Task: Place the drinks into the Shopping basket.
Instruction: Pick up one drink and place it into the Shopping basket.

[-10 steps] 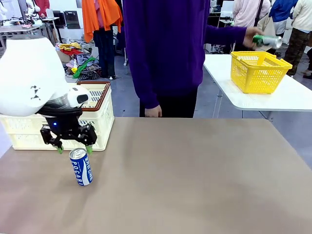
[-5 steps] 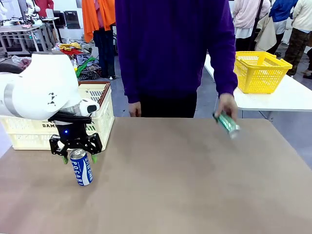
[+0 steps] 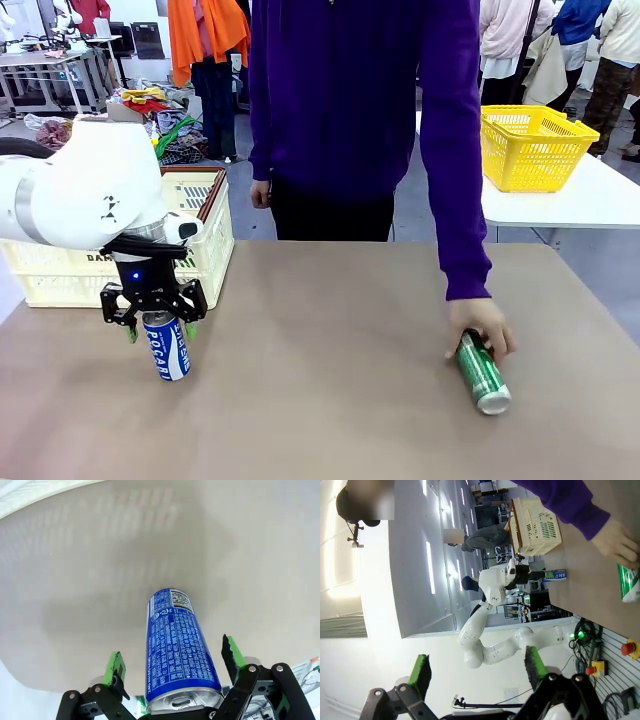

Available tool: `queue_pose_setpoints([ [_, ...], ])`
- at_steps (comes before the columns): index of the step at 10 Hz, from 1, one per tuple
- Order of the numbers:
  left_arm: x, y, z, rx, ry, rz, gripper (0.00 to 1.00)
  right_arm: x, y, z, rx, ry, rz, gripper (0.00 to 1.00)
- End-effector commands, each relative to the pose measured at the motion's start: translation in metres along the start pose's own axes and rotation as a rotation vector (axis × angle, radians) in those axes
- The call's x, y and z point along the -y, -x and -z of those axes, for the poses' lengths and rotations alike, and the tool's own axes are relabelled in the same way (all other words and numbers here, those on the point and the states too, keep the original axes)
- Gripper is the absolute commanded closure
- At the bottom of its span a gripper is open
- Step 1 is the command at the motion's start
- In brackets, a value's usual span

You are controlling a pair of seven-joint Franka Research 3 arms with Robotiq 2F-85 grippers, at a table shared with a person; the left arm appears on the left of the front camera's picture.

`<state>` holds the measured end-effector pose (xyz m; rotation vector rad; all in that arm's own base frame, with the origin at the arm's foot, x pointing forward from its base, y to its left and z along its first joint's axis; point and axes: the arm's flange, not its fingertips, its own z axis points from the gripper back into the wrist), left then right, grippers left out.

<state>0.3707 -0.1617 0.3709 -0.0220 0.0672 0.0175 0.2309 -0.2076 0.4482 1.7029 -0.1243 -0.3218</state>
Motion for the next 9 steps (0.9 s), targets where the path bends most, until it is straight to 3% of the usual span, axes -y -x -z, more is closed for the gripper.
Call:
queue_pose_setpoints([
  [1, 0.002, -0.002, 0.002, -0.017, 0.004, -0.006, 0.38, -0.006, 0.001, -0.001, 0.0, -0.01, 0.011, 0.0],
  [2, 0.002, 0.001, 0.004, -0.023, -0.006, -0.002, 0.97, -0.006, 0.001, -0.001, 0.0, -0.01, 0.011, 0.0],
  [9, 0.0, 0.018, -0.003, -0.065, 0.019, -0.027, 1.0, -0.006, 0.001, -0.001, 0.0, -0.01, 0.011, 0.0],
])
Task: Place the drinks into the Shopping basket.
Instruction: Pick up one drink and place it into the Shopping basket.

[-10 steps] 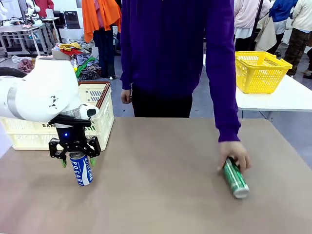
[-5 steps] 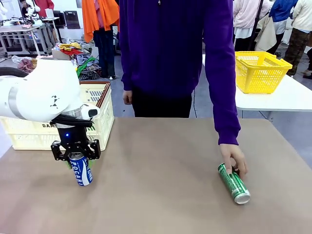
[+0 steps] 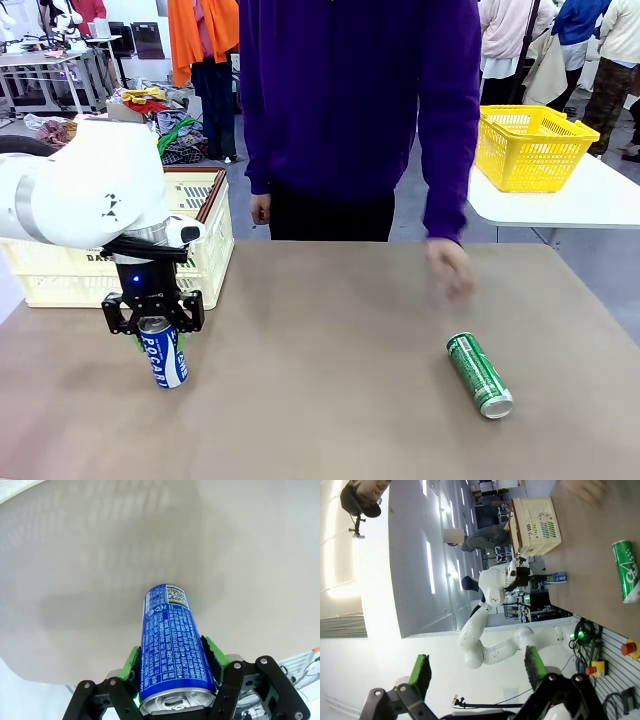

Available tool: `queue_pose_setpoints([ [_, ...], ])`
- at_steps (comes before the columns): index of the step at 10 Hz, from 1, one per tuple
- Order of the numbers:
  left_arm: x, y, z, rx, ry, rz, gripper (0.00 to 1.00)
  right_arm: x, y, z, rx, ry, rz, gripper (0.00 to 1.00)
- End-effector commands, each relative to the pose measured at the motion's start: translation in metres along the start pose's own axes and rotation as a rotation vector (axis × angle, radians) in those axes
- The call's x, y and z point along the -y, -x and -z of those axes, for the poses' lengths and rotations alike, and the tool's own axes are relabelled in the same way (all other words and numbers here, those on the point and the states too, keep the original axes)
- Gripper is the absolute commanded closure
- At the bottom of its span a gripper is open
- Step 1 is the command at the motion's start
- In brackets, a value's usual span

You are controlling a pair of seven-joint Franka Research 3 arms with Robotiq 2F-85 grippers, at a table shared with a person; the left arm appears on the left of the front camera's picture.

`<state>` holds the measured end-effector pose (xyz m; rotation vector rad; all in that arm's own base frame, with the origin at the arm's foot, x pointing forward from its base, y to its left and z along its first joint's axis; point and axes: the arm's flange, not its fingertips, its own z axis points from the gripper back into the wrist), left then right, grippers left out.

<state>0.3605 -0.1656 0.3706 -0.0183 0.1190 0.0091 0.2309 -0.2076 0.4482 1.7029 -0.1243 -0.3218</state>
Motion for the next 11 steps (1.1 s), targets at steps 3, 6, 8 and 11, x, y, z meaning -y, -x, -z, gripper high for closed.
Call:
queue_pose_setpoints([
  [3, -0.026, 0.008, -0.11, 0.13, 0.116, -0.03, 1.0, -0.006, 0.001, -0.001, 0.0, -0.01, 0.011, 0.0],
  [6, -0.041, -0.021, -0.245, 0.301, 0.083, -0.085, 1.0, -0.006, 0.001, -0.001, 0.0, -0.01, 0.011, 0.0],
  [8, -0.064, -0.053, -0.3, 0.401, 0.234, -0.073, 1.0, -0.006, 0.001, -0.001, 0.0, -0.01, 0.011, 0.0],
  [11, -0.092, -0.118, -0.286, 0.467, 0.118, -0.246, 1.0, -0.006, 0.001, -0.001, 0.0, -0.01, 0.011, 0.0],
])
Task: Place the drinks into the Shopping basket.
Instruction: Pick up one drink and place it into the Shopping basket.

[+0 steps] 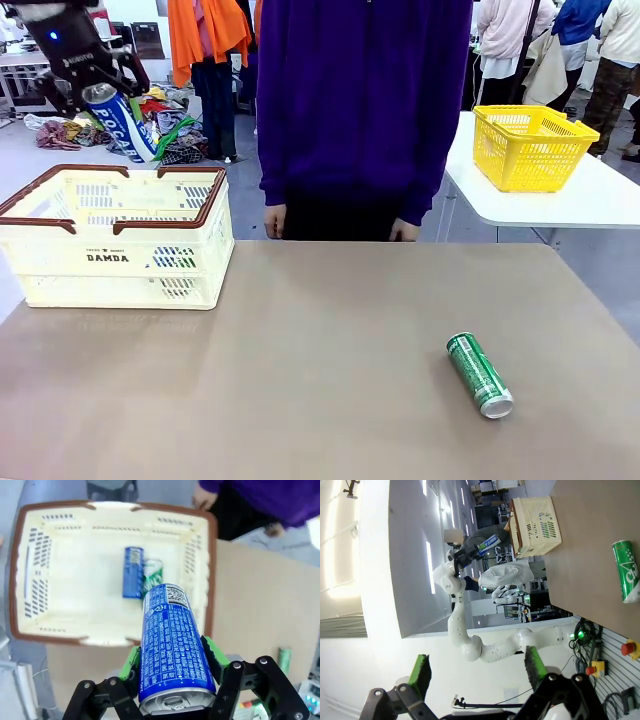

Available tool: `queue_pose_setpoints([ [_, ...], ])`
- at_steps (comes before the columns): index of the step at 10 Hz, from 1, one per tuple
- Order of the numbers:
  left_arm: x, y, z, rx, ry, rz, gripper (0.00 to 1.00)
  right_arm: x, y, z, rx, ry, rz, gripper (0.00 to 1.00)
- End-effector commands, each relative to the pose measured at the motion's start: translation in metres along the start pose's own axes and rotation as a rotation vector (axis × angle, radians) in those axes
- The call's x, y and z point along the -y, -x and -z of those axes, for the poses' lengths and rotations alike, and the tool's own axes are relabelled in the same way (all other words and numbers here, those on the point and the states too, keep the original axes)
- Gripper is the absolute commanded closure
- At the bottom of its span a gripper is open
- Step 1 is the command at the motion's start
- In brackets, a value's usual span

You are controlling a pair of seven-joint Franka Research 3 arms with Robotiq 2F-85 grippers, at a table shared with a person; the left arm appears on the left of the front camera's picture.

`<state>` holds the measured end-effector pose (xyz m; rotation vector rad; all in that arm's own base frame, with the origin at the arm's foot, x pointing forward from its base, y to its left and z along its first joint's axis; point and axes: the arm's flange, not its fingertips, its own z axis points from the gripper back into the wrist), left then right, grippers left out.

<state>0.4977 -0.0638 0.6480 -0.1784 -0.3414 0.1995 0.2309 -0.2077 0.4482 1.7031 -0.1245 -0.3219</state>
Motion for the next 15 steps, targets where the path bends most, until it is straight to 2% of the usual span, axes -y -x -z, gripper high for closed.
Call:
queue_pose_setpoints([
  [1, -0.006, -0.024, 0.031, 0.009, -0.077, -0.106, 1.0, -0.006, 0.001, -0.001, 0.0, -0.01, 0.011, 0.0],
  [3, -0.02, -0.041, 0.06, -0.027, -0.149, -0.199, 1.0, -0.006, 0.001, -0.001, 0.0, -0.01, 0.011, 0.0],
  [5, -0.02, -0.045, 0.067, -0.064, -0.203, -0.378, 1.0, -0.006, 0.001, -0.001, 0.0, -0.01, 0.011, 0.0],
  [6, -0.032, -0.038, 0.084, -0.036, -0.141, -0.197, 1.0, -0.006, 0.001, -0.001, 0.0, -0.01, 0.011, 0.0],
  [10, -0.028, -0.039, 0.089, -0.053, -0.162, -0.229, 1.0, -0.006, 0.001, -0.001, 0.0, -0.01, 0.011, 0.0],
  [11, -0.032, -0.031, 0.102, -0.112, -0.182, -0.086, 1.0, -0.006, 0.001, -0.001, 0.0, -0.01, 0.011, 0.0],
  [12, -0.038, -0.049, 0.114, -0.205, -0.237, -0.061, 1.0, -0.006, 0.001, -0.001, 0.0, -0.01, 0.011, 0.0],
  [13, -0.049, -0.062, 0.125, -0.259, -0.248, -0.057, 1.0, -0.006, 0.001, -0.001, 0.0, -0.01, 0.011, 0.0],
  [14, -0.061, -0.068, 0.137, -0.269, -0.279, -0.096, 1.0, -0.006, 0.001, -0.001, 0.0, -0.01, 0.011, 0.0],
  [15, -0.07, -0.072, 0.151, -0.293, -0.294, -0.074, 1.0, -0.006, 0.001, -0.001, 0.0, -0.01, 0.011, 0.0],
])
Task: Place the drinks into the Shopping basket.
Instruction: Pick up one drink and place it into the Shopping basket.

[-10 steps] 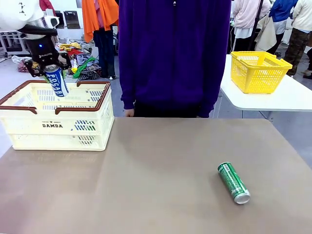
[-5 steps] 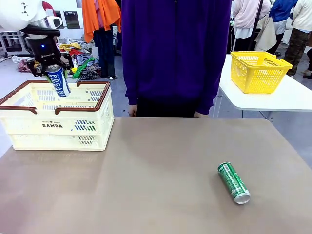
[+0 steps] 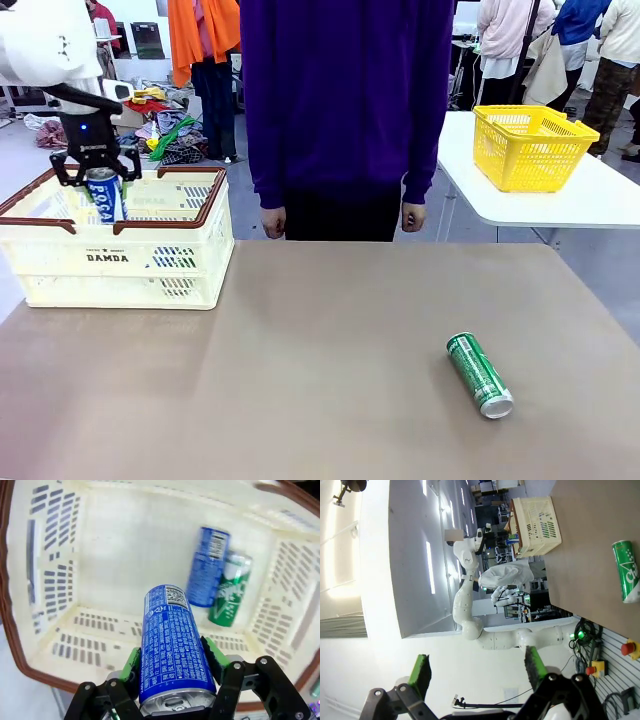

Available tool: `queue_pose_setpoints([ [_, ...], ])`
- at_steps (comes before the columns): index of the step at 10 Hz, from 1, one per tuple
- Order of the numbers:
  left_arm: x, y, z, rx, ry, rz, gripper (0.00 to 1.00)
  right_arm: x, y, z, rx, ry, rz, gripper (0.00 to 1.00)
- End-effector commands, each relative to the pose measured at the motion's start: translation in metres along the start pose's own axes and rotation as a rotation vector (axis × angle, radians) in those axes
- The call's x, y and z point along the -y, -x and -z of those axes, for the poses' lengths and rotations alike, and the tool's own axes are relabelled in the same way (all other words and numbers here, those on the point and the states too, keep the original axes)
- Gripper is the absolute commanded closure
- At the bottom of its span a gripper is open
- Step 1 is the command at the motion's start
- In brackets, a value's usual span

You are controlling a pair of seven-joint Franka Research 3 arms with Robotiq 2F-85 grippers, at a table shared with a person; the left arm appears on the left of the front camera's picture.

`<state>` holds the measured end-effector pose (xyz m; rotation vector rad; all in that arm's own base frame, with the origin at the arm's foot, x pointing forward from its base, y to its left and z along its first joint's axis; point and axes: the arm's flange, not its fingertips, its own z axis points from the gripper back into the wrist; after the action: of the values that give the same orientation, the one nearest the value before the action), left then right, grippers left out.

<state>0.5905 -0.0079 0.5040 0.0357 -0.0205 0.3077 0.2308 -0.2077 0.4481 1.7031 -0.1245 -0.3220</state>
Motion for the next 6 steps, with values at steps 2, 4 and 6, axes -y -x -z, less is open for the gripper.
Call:
queue_pose_setpoints([
  [2, -0.003, -0.031, 0.025, -0.069, -0.055, 0.094, 1.0, -0.006, 0.001, -0.001, 0.0, -0.01, 0.011, 0.0],
  [4, 0.002, -0.042, 0.051, -0.104, -0.044, 0.132, 1.0, -0.006, 0.001, -0.001, 0.0, -0.01, 0.011, 0.0],
  [6, -0.002, -0.044, 0.057, -0.1, 0.007, 0.143, 1.0, -0.006, 0.001, -0.001, 0.0, -0.01, 0.011, 0.0],
])
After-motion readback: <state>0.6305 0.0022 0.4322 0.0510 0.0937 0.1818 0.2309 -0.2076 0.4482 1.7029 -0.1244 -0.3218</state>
